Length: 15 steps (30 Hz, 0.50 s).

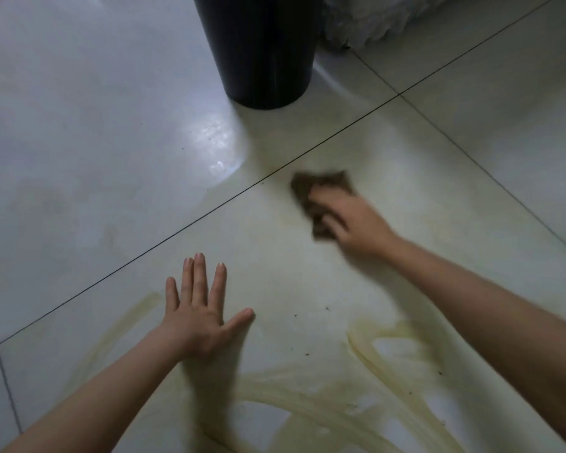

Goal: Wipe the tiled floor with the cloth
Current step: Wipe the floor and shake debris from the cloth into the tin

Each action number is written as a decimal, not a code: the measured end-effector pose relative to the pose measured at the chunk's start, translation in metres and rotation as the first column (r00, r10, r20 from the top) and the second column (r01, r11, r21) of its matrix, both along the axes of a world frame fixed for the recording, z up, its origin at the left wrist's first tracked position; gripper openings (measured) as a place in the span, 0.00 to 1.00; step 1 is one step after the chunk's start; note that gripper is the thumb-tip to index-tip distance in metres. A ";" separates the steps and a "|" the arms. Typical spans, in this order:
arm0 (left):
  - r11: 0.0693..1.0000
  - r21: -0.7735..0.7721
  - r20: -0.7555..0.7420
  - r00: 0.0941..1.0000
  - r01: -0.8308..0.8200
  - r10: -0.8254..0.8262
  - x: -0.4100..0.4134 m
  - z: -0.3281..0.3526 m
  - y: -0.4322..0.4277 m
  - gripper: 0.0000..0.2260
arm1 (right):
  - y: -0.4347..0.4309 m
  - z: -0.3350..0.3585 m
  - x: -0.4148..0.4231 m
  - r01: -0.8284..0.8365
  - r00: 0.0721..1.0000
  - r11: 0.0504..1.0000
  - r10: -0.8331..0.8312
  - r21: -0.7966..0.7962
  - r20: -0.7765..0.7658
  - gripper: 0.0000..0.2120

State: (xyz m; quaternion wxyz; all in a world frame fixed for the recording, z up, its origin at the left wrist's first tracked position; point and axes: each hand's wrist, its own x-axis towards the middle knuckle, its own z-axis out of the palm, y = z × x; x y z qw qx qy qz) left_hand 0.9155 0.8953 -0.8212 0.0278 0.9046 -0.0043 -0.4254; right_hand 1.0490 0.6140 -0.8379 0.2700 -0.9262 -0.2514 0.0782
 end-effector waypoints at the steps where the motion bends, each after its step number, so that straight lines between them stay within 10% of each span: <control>1: 1.000 0.000 0.005 1.000 0.004 -0.004 -0.001 -0.001 0.000 0.42 | 0.000 -0.001 0.026 0.118 0.992 0.992 -0.117 -0.042 0.040 0.22; 6: 1.000 -0.005 0.027 1.000 0.000 0.000 -0.004 -0.006 0.003 0.40 | 0.075 -0.006 0.068 0.336 0.939 0.940 -0.330 -0.052 0.095 0.20; 15: 1.000 -0.013 0.041 0.999 -0.005 0.006 -0.003 -0.004 0.004 0.45 | 0.051 0.006 -0.047 -0.431 0.884 0.899 0.437 0.072 -0.164 0.21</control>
